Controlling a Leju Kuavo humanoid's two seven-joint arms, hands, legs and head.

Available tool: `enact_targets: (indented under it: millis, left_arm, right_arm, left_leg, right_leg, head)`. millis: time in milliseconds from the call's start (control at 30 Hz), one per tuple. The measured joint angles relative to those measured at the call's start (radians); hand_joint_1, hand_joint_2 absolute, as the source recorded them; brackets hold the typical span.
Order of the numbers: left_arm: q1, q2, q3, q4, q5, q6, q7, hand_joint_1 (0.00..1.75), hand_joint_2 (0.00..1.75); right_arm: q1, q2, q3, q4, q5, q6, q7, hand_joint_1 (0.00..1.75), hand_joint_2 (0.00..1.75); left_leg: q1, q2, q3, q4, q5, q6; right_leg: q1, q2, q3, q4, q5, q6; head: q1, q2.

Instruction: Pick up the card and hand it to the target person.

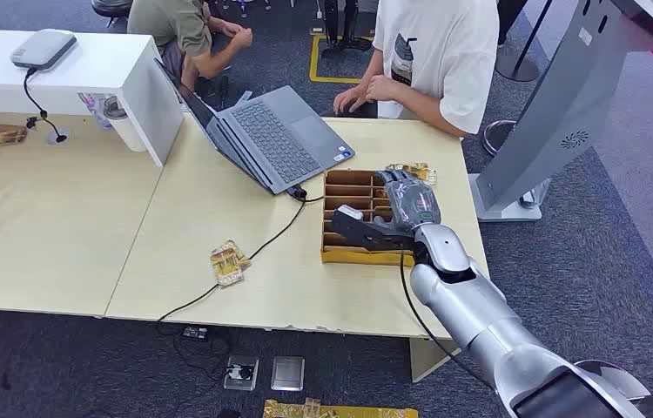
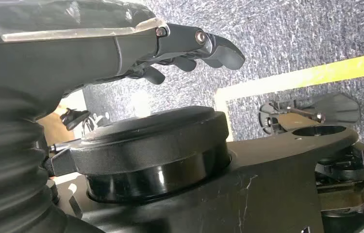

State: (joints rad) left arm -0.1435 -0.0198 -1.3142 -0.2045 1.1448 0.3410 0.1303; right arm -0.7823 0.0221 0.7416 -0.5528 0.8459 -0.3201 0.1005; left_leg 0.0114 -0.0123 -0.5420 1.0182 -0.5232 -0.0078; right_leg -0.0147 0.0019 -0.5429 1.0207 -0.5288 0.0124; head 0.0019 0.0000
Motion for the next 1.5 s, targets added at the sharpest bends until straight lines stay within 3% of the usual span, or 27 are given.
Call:
enact_targets:
  millis: [267,433,900,1133,1200,1367,1500]
  left_arm:
    - [0.000,0.000,0.000,0.000,0.000,0.000,0.001,0.00,1.75]
    - [0.000,0.000,0.000,0.000,-0.003,0.000,0.001,0.00,1.75]
    - [-0.001,0.000,0.000,0.000,-0.009,-0.003,0.004,0.00,1.75]
    - [-0.001,0.000,0.000,0.000,-0.010,-0.003,0.005,0.00,1.75]
    - [-0.001,0.000,0.000,0.000,-0.010,-0.003,0.006,0.00,1.75]
    - [-0.001,0.000,0.000,0.000,-0.010,-0.003,0.007,0.00,1.75]
    - [-0.001,0.000,0.000,0.000,-0.010,-0.003,0.008,0.00,1.75]
  right_arm:
    - [0.000,0.000,0.002,0.000,-0.007,0.000,-0.003,0.51,1.75]
    - [0.000,-0.002,0.005,0.000,-0.009,0.001,-0.002,0.63,1.75]
    - [0.001,-0.008,0.014,0.004,-0.011,0.005,0.005,0.59,1.75]
    - [0.001,-0.009,0.016,0.005,-0.011,0.008,0.007,0.67,1.75]
    - [0.001,-0.008,0.017,0.005,-0.011,0.009,0.007,0.73,1.75]
    - [0.000,-0.007,0.019,0.006,-0.010,0.012,0.003,1.33,1.75]
    - [0.000,-0.006,0.019,0.009,-0.011,0.011,-0.003,1.44,1.75]
  left_leg:
    - [0.000,0.000,0.000,0.000,0.000,0.000]
    - [0.000,0.000,0.000,0.000,0.000,0.000]
    - [0.000,0.000,0.000,0.000,0.000,0.000]
    - [0.000,0.000,0.000,0.000,0.000,0.000]
    - [0.000,0.000,0.000,0.000,0.000,0.000]
    - [0.000,0.000,0.000,0.000,0.000,0.000]
    - [0.000,0.000,0.000,0.000,0.000,0.000]
  right_leg:
    - [0.000,0.000,0.000,0.000,0.000,0.000]
    - [0.000,0.000,0.000,0.000,0.000,0.000]
    - [0.000,0.000,0.000,0.000,0.000,0.000]
    - [0.000,0.000,0.000,0.000,0.000,0.000]
    - [0.000,0.000,0.000,0.000,0.000,0.000]
    - [0.000,0.000,0.000,0.000,0.000,0.000]
    - [0.000,0.000,0.000,0.000,0.000,0.000]
  head:
    - [0.000,0.000]
    - [0.000,0.000]
    - [0.000,0.000]
    - [0.000,0.000]
    - [0.000,0.000]
    - [0.000,0.000]
    - [0.000,0.000]
